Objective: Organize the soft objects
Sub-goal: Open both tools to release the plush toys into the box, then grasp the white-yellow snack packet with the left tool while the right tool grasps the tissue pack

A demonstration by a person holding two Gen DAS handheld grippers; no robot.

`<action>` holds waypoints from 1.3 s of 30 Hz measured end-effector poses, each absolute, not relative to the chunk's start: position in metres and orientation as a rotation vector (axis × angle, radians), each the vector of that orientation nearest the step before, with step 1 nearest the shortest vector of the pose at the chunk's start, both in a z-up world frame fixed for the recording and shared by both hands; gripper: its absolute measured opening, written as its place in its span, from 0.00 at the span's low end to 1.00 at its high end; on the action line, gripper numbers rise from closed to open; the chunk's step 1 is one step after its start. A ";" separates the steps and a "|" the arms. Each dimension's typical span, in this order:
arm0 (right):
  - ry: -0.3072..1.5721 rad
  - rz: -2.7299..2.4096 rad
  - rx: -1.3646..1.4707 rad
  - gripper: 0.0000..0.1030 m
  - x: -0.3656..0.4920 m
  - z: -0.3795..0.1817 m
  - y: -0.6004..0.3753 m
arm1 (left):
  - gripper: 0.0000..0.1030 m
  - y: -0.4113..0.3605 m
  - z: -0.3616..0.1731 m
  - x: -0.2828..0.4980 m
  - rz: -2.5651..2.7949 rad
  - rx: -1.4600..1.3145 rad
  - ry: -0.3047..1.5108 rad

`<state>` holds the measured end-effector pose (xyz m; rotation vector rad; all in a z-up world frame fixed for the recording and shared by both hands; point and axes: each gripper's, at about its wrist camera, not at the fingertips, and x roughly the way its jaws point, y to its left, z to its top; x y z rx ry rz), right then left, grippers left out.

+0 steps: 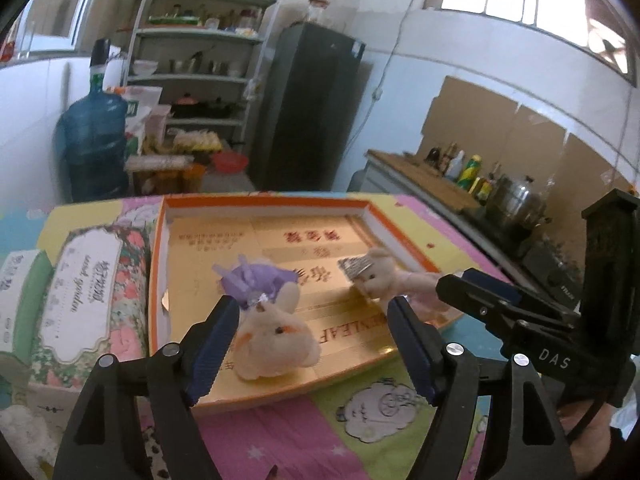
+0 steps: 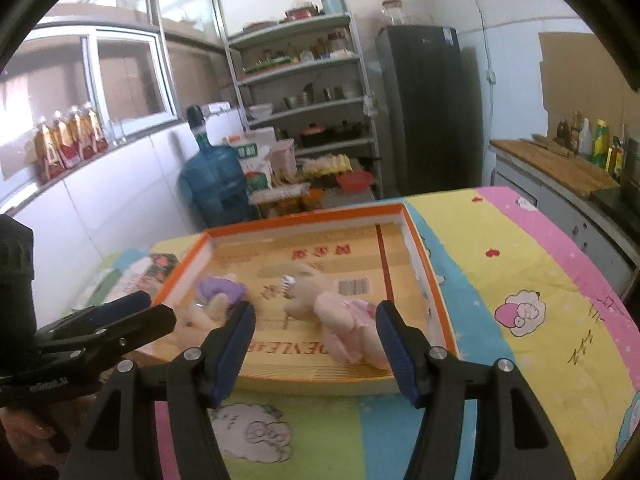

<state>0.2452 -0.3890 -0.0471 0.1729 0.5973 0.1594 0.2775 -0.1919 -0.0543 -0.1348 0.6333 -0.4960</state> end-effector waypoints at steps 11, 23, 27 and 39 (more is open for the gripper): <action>0.493 0.198 0.140 0.61 0.191 -0.015 -0.353 | 0.76 -0.156 -0.027 0.228 -0.530 -0.179 0.524; 0.421 0.293 0.066 0.61 0.131 0.003 -0.275 | 0.75 -0.085 0.000 0.147 -0.403 -0.135 0.357; 0.396 0.316 0.054 0.61 0.117 0.005 -0.256 | 0.75 -0.057 0.004 0.124 -0.343 -0.137 0.297; 0.375 0.360 -0.001 0.61 0.092 -0.008 -0.197 | 0.76 0.014 -0.013 0.078 -0.223 -0.125 0.261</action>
